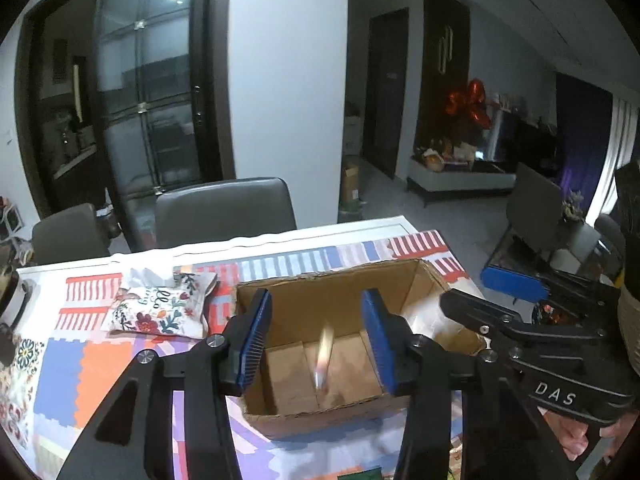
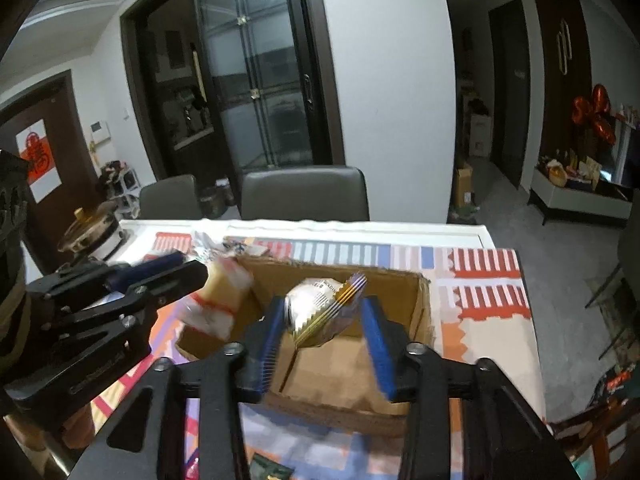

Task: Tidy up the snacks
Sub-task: 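Carry both snacks over the cardboard box and open both tools to drop them, then move both open tools back to the snack pile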

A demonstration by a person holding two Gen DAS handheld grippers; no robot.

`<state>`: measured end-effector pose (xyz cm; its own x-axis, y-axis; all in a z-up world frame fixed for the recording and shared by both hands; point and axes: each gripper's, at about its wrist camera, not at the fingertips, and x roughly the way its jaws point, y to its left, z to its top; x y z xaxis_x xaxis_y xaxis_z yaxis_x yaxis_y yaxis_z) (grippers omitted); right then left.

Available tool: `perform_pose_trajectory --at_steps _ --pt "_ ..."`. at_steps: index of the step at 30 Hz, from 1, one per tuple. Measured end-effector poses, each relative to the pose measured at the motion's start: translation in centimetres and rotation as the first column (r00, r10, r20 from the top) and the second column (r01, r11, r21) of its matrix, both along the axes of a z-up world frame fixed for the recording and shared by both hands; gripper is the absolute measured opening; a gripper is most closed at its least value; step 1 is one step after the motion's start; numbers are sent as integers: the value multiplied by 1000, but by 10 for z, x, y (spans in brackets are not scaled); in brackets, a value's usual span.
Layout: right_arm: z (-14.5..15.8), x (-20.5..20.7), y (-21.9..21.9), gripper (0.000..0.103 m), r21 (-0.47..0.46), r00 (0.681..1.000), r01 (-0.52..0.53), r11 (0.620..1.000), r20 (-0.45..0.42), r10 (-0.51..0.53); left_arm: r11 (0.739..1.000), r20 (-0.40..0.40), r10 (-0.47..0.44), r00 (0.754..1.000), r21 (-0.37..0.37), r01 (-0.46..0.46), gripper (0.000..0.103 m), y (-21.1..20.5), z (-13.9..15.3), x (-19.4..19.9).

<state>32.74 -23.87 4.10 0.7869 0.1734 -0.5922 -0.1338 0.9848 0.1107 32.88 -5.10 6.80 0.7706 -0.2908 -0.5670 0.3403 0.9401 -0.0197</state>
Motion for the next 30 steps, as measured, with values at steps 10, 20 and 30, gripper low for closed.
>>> perform_pose_trajectory --at_steps 10,20,30 --pt "-1 -44 -2 54 -10 999 -9 1000 32 10 999 29 37 999 25 -38 46 7 1 -54" --pt "-8 -103 -11 63 -23 999 -19 1000 44 20 999 61 1 998 34 -3 46 -4 -10 -116" --pt "-33 -139 -14 71 -59 1000 -14 998 -6 14 999 12 -22 1000 25 21 46 -10 -43 -160"
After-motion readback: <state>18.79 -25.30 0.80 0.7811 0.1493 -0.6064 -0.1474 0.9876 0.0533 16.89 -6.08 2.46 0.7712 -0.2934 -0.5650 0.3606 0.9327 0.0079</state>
